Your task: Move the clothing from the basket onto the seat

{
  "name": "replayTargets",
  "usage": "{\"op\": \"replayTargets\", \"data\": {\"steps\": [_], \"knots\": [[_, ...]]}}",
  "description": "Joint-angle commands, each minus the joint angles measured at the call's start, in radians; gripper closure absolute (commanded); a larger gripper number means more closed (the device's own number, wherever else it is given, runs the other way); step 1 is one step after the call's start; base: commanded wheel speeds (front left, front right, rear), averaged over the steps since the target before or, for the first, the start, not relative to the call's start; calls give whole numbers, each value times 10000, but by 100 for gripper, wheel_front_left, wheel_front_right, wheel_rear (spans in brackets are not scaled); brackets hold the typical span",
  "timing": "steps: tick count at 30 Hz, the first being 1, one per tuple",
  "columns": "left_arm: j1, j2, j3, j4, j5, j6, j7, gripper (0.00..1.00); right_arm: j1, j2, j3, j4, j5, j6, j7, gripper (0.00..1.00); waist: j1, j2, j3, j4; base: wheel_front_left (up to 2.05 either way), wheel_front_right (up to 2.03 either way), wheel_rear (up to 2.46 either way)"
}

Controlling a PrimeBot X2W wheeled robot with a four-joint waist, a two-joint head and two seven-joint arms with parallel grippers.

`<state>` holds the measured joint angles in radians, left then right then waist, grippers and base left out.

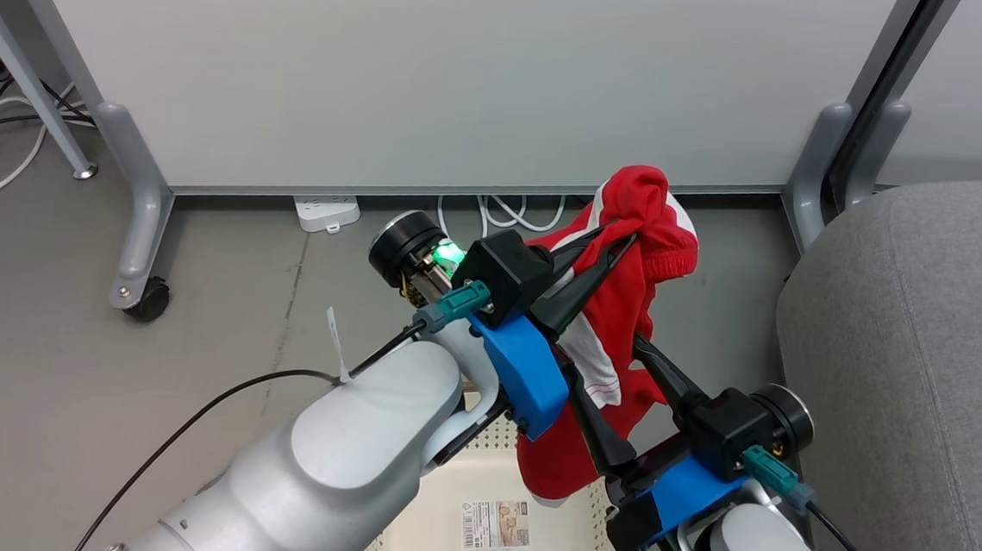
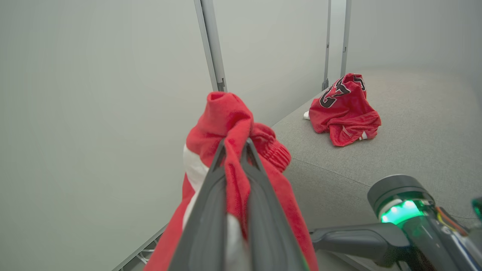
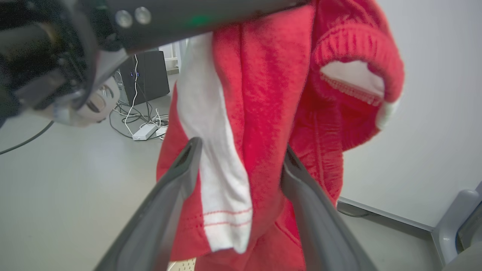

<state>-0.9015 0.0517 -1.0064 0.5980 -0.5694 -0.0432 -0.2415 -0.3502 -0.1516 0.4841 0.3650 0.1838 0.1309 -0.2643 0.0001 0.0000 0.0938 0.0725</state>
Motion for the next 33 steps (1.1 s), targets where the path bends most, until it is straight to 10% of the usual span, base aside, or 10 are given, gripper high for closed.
{"op": "replayTargets", "data": {"steps": [1, 9, 10, 11, 33], "knots": [[-131, 1, -16, -18, -37, 71, -71, 100, -245, 78, 74, 155, 0, -3, 0, 0, -1, 0, 17, 7, 0, 0, 0], [-213, -7, -139, -1, -132, 93, -110, 100, -809, 349, 196, 833, 34, -3, 0, 0, -1, 0, 72, 13, 0, 0, 0], [-207, -8, -157, 7, -153, 99, -121, 100, -845, 374, 184, 901, 57, -3, 0, 32, -1, 0, 77, 14, 0, 0, 0], [-208, -9, -176, 8, -170, 104, -129, 100, -872, 396, 202, 957, 86, -3, 0, 100, -1, 0, 82, 19, 0, 0, 0], [-466, -7, -449, 92, -392, 221, -204, 100, -1013, 206, 366, 982, 185, -3, 1, 100, -1, 0, 136, -35, 0, 0, 0]]}}
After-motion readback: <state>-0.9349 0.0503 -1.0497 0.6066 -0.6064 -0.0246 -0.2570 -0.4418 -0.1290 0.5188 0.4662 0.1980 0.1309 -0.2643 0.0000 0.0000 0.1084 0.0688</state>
